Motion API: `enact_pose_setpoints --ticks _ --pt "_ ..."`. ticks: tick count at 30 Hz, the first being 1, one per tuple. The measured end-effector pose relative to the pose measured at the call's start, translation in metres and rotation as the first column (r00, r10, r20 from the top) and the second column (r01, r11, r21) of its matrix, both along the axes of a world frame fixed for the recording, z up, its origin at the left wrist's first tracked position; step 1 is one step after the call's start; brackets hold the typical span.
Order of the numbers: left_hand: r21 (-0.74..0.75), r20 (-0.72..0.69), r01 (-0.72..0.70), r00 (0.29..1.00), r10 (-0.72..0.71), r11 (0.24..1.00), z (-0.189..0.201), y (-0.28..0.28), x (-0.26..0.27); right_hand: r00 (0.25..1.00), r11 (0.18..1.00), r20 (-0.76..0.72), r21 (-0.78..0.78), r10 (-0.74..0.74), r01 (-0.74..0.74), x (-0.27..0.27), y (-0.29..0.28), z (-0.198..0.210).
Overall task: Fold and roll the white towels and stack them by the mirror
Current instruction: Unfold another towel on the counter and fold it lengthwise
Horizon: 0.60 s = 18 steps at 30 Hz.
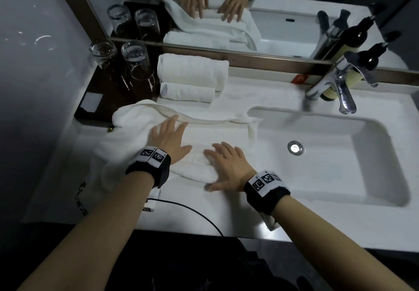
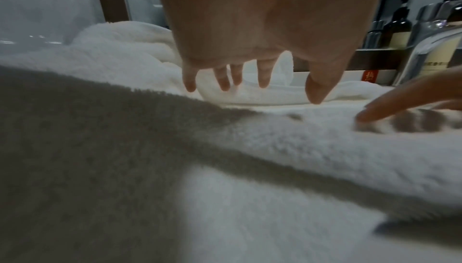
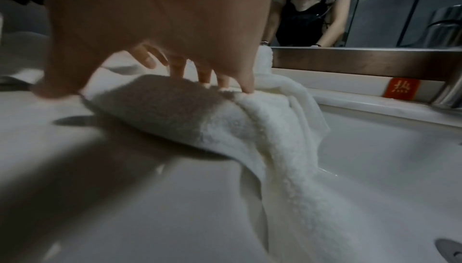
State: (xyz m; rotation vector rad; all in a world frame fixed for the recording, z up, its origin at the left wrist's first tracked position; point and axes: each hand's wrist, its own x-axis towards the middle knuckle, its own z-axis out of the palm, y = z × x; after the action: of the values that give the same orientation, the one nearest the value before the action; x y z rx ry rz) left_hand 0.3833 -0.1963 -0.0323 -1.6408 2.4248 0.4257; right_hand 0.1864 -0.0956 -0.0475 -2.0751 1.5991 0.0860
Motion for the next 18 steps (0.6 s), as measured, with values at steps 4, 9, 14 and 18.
enact_pose_setpoints --ticks 4,9,14,18 --pt "-0.037 -0.221 0.046 0.974 -0.053 0.998 0.007 0.022 -0.008 0.999 0.999 -0.022 -0.036 -0.037 0.037 0.0 -0.006 0.006" --pt "-0.021 -0.07 0.098 0.993 -0.099 0.995 0.007 0.048 -0.007 0.958 0.911 -0.045 -0.324 -0.282 0.253 -0.007 -0.013 0.016" --pt "-0.025 -0.108 0.146 0.983 -0.148 0.989 -0.007 0.066 0.009 0.959 0.942 -0.035 -0.203 -0.282 0.269 -0.006 -0.008 0.013" --pt "-0.061 0.006 0.007 1.0 -0.007 0.998 -0.003 0.065 0.008 0.973 0.967 -0.094 -0.166 -0.21 0.193 -0.004 0.001 0.008"
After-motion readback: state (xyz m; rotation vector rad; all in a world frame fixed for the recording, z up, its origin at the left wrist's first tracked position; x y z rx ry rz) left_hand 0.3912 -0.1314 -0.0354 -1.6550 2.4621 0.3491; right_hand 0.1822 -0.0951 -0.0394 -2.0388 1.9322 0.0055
